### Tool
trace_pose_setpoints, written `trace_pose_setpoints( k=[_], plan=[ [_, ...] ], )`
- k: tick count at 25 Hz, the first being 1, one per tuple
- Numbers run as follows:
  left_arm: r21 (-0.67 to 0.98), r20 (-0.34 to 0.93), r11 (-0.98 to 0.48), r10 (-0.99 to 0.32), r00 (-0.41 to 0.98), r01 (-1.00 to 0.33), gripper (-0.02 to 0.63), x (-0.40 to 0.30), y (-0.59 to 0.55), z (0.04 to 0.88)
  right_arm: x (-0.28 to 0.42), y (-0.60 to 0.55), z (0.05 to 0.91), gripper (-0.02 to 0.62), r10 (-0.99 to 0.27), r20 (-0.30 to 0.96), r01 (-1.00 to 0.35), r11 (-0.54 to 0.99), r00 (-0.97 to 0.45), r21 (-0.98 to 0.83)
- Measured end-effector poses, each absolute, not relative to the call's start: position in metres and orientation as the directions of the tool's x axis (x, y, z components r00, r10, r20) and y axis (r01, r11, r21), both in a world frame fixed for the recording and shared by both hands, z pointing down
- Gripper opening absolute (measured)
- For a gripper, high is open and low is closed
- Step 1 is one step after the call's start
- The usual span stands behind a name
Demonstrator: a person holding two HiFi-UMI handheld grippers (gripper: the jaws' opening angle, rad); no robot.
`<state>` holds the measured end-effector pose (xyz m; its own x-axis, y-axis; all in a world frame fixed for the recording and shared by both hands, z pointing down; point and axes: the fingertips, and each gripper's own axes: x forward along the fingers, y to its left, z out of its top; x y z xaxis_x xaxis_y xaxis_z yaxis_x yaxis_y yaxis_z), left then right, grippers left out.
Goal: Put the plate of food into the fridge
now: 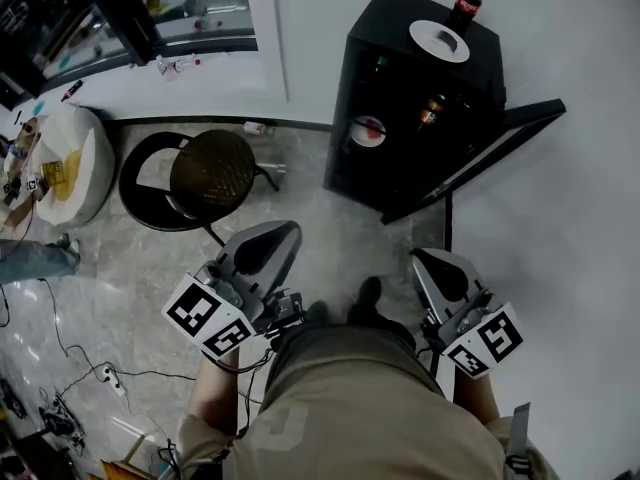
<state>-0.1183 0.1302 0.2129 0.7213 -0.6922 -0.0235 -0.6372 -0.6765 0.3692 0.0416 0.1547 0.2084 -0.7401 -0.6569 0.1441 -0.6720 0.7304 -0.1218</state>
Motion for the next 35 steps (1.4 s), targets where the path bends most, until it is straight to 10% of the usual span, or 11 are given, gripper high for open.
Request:
trace_pose_setpoints(
  k=[35],
  plan=[
    [-0.045, 0.230, -0.734, -0.668, 0.708, -0.678, 0.011, 0.090, -0.003, 0.209, 0.187, 0.072, 0.250, 0.022, -0.468, 0.144, -0.489, 0.827, -0.872, -0.277]
  ],
)
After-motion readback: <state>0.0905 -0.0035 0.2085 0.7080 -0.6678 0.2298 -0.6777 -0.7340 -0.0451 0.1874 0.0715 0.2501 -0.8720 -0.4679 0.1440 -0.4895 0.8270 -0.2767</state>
